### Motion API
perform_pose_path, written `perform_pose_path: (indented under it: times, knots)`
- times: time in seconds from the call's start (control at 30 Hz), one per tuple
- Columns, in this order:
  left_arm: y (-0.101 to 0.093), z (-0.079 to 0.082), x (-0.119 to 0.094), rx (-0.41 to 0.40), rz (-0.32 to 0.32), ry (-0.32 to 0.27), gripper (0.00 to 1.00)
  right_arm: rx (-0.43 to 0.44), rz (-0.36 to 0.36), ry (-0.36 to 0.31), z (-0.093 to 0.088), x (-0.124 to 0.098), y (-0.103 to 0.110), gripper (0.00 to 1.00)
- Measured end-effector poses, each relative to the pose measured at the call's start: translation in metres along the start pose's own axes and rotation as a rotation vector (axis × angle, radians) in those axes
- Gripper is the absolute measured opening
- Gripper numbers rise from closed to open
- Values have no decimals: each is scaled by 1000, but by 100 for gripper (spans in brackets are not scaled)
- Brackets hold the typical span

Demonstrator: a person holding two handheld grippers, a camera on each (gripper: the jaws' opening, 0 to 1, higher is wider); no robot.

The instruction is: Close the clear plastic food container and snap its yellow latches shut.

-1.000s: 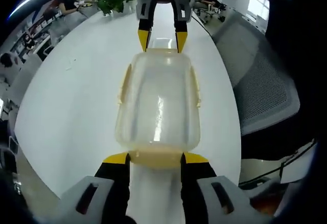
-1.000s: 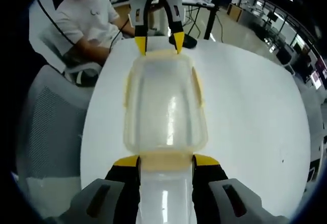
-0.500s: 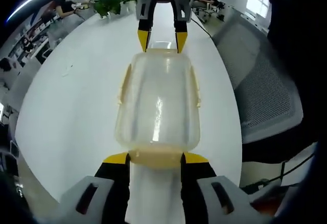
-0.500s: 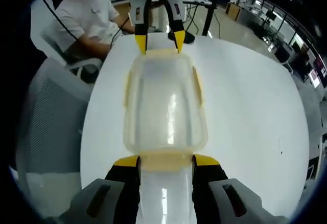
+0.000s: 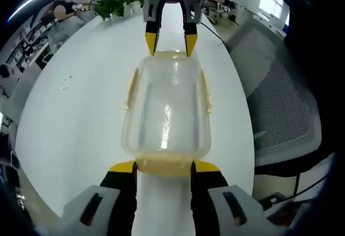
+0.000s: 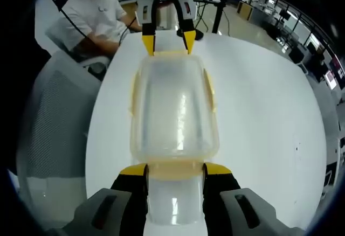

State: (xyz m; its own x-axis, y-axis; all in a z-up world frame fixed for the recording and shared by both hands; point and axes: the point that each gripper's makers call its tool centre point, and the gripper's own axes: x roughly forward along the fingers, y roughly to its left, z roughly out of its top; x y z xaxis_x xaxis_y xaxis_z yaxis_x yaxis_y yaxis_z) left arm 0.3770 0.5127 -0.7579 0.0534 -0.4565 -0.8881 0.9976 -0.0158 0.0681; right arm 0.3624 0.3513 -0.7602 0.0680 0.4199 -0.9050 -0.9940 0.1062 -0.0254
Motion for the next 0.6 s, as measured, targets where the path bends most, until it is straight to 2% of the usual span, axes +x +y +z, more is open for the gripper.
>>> perform_pose_path:
  times: [0.6]
  knots:
    - [-6,50,26,-5,5,7,37,0,-10,8,-51,-24,0,38]
